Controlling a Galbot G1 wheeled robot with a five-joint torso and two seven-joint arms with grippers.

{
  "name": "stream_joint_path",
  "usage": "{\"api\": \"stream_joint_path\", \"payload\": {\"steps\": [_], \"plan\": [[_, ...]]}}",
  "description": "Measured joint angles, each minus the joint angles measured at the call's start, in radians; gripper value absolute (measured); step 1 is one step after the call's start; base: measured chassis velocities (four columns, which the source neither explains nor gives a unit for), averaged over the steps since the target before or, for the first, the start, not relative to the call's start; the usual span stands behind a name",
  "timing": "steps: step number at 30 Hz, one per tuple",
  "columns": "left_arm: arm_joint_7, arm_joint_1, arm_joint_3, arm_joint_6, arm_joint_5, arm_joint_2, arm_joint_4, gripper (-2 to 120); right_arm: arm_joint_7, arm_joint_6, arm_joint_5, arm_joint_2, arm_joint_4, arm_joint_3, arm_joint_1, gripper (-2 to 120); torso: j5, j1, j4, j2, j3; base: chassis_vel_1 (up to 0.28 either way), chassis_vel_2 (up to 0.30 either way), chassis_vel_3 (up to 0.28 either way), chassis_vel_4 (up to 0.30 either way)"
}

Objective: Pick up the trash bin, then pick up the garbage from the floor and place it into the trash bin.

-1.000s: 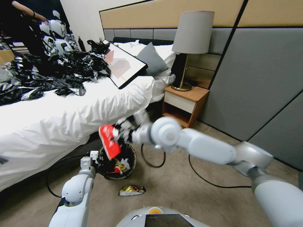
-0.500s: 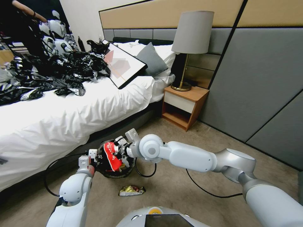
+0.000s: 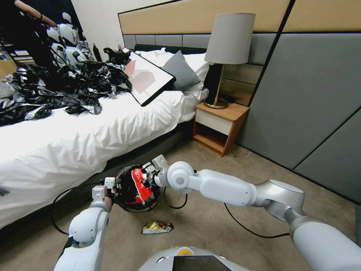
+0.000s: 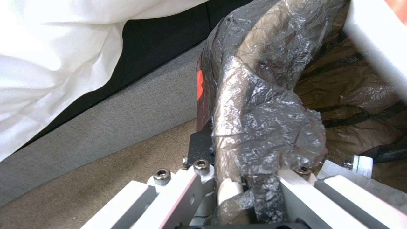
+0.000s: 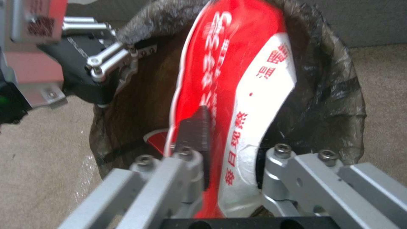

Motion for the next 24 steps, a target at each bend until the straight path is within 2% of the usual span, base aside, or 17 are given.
{"api": "stream_joint_path", "payload": {"steps": [2,3,5,6,8,9,11,12,15,16,18,21,24], "plan": [[0.000,0.001,0.001,0.000,0.000,-0.001,0.000,0,0.000,0.003,0.000,-0.007,0.000,0.010,-0.002,34,-0.0001,0.000,0.0000,0.000,0.000,0.000,0.000,0.000,0.000],[0.000,0.001,0.001,0.000,0.000,-0.001,0.000,0,0.000,0.003,0.000,-0.007,0.000,0.010,-0.002,34,-0.0001,0.000,0.0000,0.000,0.000,0.000,0.000,0.000,0.000],[0.000,0.003,0.001,0.000,0.002,-0.002,-0.001,0,0.000,0.007,-0.001,-0.016,0.001,0.024,-0.009,46,0.0000,0.000,0.0000,0.000,0.000,0.000,0.000,0.000,0.000],[0.000,0.003,0.001,0.000,0.002,-0.002,-0.001,0,0.000,0.007,-0.001,-0.016,0.001,0.024,-0.009,46,0.0000,0.000,0.0000,0.000,0.000,0.000,0.000,0.000,0.000],[0.001,0.006,0.001,0.000,0.002,-0.002,-0.002,0,0.000,0.013,0.000,-0.022,0.004,0.037,-0.016,56,0.0000,0.000,0.0000,0.000,0.000,0.000,0.000,0.000,0.000],[0.001,0.006,0.001,0.000,0.002,-0.002,-0.002,0,0.000,0.013,0.000,-0.022,0.004,0.037,-0.016,56,0.0000,0.000,0.0000,0.000,0.000,0.000,0.000,0.000,0.000],[0.001,0.006,0.001,0.000,0.002,-0.001,-0.005,0,0.000,0.015,0.000,-0.028,0.007,0.048,-0.024,68,0.0001,0.000,-0.0001,0.000,0.000,0.000,0.000,0.000,0.000],[0.001,0.006,0.001,0.000,0.002,-0.001,-0.005,0,0.000,0.015,0.000,-0.028,0.007,0.048,-0.024,68,0.0001,0.000,-0.0001,0.000,0.000,0.000,0.000,0.000,0.000],[0.001,0.007,0.001,0.000,0.003,-0.002,-0.006,0,0.000,0.015,0.000,-0.030,0.009,0.060,-0.036,84,0.0000,0.000,-0.0001,0.000,0.000,0.000,0.000,0.000,0.000],[0.001,0.007,0.001,0.000,0.003,-0.002,-0.006,0,0.000,0.015,0.000,-0.030,0.009,0.060,-0.036,84,0.0000,0.000,-0.0001,0.000,0.000,0.000,0.000,0.000,0.000],[0.001,0.007,0.000,0.000,0.003,-0.001,-0.006,0,0.000,0.015,0.001,-0.032,0.019,0.069,-0.042,93,0.0001,0.000,0.0000,0.000,0.000,0.000,0.000,0.000,0.000],[0.001,0.007,-0.002,0.000,0.003,0.000,-0.005,0,0.000,0.015,0.002,-0.038,0.029,0.077,-0.046,99,0.0000,0.000,0.0000,0.000,0.000,0.000,0.000,0.000,0.000],[0.000,0.007,-0.006,0.000,-0.002,0.002,-0.007,0,0.000,0.015,-0.004,-0.051,0.044,0.107,-0.049,100,0.0000,0.000,0.0001,0.000,0.000,0.000,0.000,0.000,0.000]]}}
